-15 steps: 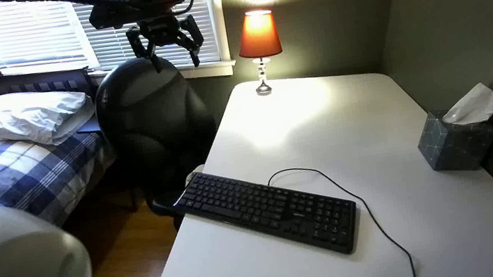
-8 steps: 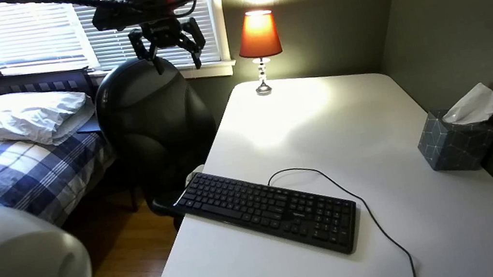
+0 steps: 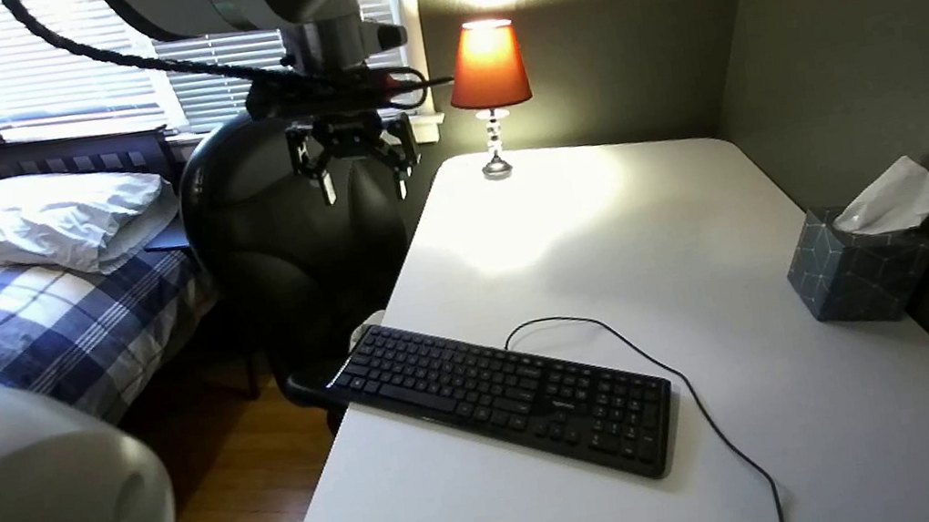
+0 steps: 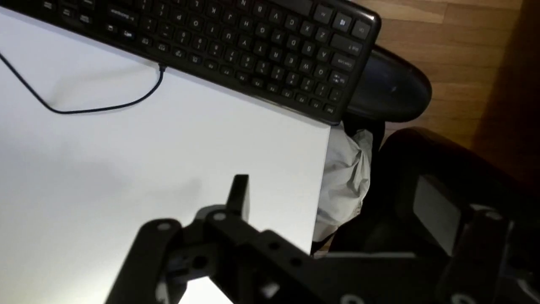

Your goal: Press one keyboard key

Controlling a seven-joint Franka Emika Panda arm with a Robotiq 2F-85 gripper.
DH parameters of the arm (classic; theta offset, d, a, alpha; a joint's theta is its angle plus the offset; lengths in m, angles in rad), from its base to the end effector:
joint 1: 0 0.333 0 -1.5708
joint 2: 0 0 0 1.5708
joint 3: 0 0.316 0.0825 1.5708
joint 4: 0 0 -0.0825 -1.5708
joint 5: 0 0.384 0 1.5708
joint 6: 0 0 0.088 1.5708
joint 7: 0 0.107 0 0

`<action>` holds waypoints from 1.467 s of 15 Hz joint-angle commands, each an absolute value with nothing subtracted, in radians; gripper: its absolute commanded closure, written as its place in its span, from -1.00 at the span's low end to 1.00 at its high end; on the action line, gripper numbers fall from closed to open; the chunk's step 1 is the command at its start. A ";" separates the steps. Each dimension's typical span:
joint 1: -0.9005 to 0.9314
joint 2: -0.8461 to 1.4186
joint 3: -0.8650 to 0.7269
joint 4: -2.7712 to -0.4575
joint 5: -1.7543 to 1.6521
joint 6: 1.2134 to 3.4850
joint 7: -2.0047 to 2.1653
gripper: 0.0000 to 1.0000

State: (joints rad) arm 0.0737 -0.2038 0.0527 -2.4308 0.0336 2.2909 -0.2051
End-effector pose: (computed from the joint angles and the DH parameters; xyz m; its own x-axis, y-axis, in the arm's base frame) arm 0.4623 0.0596 0.3889 0.9505 0.3037 0.0654 0.3046 -0.9525 -0.0027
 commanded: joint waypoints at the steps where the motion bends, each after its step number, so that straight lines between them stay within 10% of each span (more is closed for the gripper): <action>1: 0.081 -0.090 0.030 -2.402 0.072 2.272 -0.291 -1.00; 22: 0.041 0.148 0.054 -2.371 0.235 2.348 -0.249 -0.81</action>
State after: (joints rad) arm 0.0556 0.1233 0.0399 -2.3652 0.1994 2.3129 -0.2516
